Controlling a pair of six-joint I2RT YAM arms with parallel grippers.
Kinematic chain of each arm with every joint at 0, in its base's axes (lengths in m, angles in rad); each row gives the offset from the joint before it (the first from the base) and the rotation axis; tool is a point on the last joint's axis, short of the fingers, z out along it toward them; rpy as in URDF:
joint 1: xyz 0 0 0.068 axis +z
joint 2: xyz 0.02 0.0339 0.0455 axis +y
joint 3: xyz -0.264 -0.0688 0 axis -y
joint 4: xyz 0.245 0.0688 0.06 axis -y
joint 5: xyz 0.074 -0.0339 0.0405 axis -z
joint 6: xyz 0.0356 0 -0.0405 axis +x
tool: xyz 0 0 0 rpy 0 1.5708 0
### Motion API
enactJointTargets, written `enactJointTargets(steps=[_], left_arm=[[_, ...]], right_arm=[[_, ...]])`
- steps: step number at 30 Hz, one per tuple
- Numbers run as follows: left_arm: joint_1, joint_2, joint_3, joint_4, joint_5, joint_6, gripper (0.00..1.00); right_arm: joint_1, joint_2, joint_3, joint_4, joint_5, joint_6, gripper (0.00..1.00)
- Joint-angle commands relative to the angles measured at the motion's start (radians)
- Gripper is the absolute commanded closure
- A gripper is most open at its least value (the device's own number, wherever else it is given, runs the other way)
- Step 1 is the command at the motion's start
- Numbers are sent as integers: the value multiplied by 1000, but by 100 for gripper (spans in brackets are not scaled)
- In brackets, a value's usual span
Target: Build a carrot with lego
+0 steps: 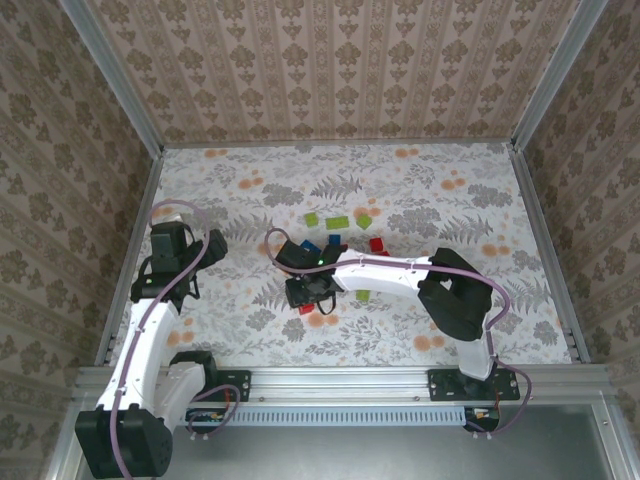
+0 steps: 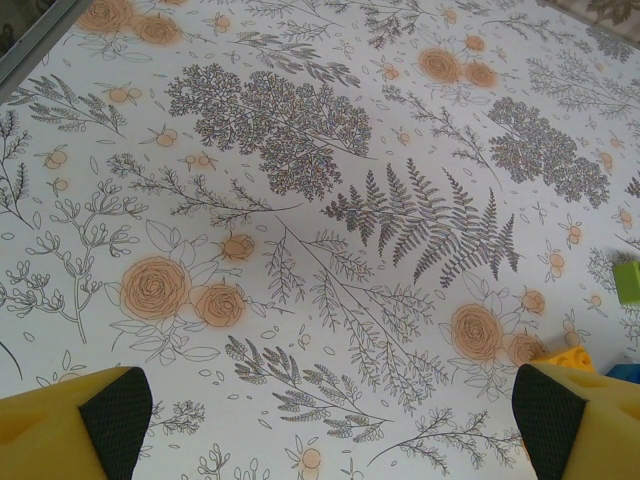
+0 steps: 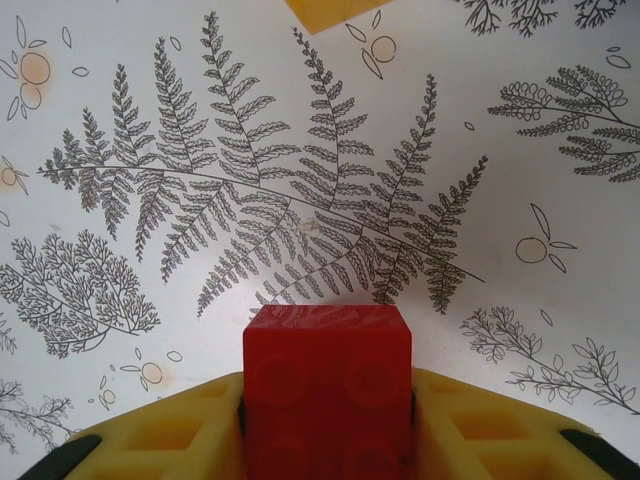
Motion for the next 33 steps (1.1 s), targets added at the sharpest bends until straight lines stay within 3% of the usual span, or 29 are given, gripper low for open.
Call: enactJointTargets(steps=[1,15,19,26,33], left_arm=[[1,-20,-15,16,17,-9,4],[-4,-19,-15,15,10,-7,4],[-4,-19,-13,14,7,-7,4],[-5,-14,-13,20,6,-7,4],[-8,-9,-10,19,6,-7,4]], right_arm=[[15,31,-39,-65,20,35,60],[46,-7,-78,-48,34,50,61],[52,-4,-70,-54,39,47,71],[54,-13,-70,-73,75,36,74],[52,6,13,-138,111,-156,73]])
